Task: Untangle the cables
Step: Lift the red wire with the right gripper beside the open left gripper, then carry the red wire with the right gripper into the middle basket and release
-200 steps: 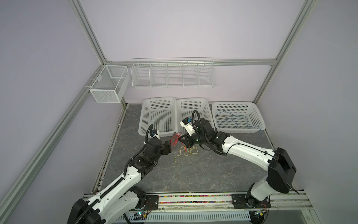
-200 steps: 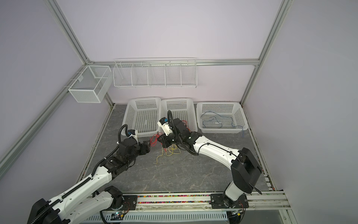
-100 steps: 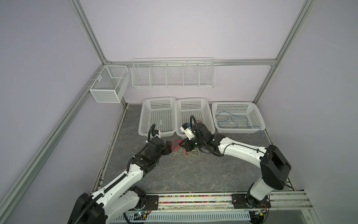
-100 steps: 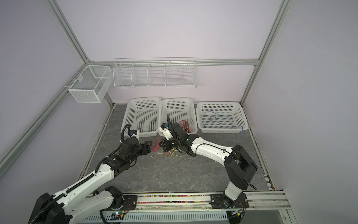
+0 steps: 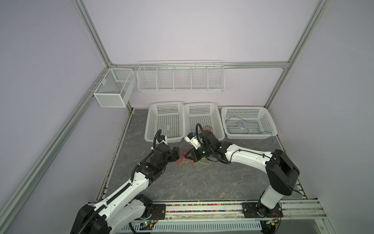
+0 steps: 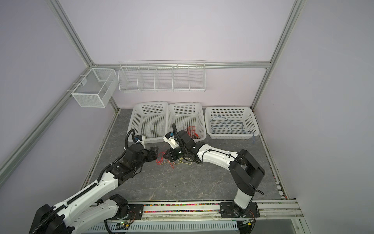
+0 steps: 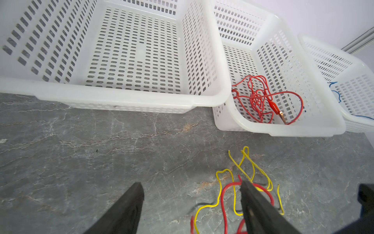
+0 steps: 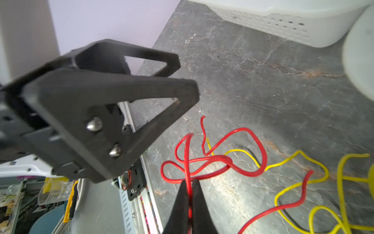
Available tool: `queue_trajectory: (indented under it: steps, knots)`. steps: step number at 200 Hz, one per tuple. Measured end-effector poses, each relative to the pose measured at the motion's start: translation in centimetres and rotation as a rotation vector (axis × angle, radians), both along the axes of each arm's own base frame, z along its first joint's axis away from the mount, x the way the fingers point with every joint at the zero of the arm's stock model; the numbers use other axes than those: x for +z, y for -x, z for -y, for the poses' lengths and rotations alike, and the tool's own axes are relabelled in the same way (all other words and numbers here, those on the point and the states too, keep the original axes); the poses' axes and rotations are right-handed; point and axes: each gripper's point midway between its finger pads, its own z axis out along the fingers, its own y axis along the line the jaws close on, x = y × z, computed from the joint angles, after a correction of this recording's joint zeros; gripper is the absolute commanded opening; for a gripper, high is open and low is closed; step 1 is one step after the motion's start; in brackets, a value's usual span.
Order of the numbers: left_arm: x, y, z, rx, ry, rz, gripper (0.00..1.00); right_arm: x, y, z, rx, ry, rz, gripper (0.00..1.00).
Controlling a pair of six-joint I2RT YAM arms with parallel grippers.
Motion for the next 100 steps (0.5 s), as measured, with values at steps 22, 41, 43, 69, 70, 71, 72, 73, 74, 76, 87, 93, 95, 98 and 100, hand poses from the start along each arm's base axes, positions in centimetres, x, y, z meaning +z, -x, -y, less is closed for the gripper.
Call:
queue_trajectory:
  steps: [22,41,43,69,70,71,72,73,74,76,87,93,95,98,100]
  knots:
    - [0.0,0.0,-0.1,0.002,-0.001,0.001,0.76,2.1,0.6,0.0,0.031,-0.046,0.021,0.06]
    - [0.1,0.0,-0.1,0.006,0.000,0.003,0.76,4.0,0.3,0.3,0.021,-0.053,0.085,0.06]
    - [0.1,0.0,-0.1,0.007,0.001,0.004,0.76,4.2,0.2,0.4,0.016,-0.049,0.093,0.06]
    - [1.0,0.1,-0.2,0.008,0.017,0.029,0.76,6.7,-1.8,1.4,-0.062,-0.008,0.226,0.06]
    - [1.0,0.1,-0.2,0.008,0.018,0.030,0.76,6.7,-1.8,1.4,-0.065,-0.006,0.228,0.06]
    - [1.1,0.1,-0.2,0.008,0.019,0.031,0.76,6.8,-1.9,1.4,-0.067,-0.006,0.232,0.06]
    - [1.1,0.1,-0.2,0.008,0.021,0.034,0.76,6.9,-2.0,1.5,-0.071,-0.003,0.239,0.06]
    - [1.2,0.1,-0.2,0.008,0.022,0.036,0.76,6.9,-2.1,1.5,-0.074,-0.001,0.243,0.06]
    - [1.3,0.2,-0.3,0.008,0.025,0.039,0.76,7.0,-2.3,1.6,-0.081,0.003,0.253,0.06]
    - [1.4,0.2,-0.3,0.008,0.028,0.044,0.76,7.1,-2.4,1.7,-0.087,0.007,0.259,0.06]
    - [2.0,0.4,-0.4,0.008,0.044,0.067,0.76,7.5,-3.7,2.4,-0.133,0.038,0.311,0.06]
    - [2.3,0.5,-0.5,0.008,0.052,0.080,0.77,7.6,-4.5,2.9,-0.163,0.060,0.338,0.06]
    - [2.4,0.5,-0.5,0.008,0.056,0.084,0.77,7.6,-4.7,3.0,-0.171,0.067,0.343,0.06]
    - [2.5,0.5,-0.5,0.008,0.059,0.088,0.77,7.6,-5.2,3.3,-0.187,0.079,0.354,0.06]
    - [2.6,0.6,-0.5,0.008,0.061,0.092,0.77,7.6,-5.4,3.5,-0.194,0.084,0.359,0.06]
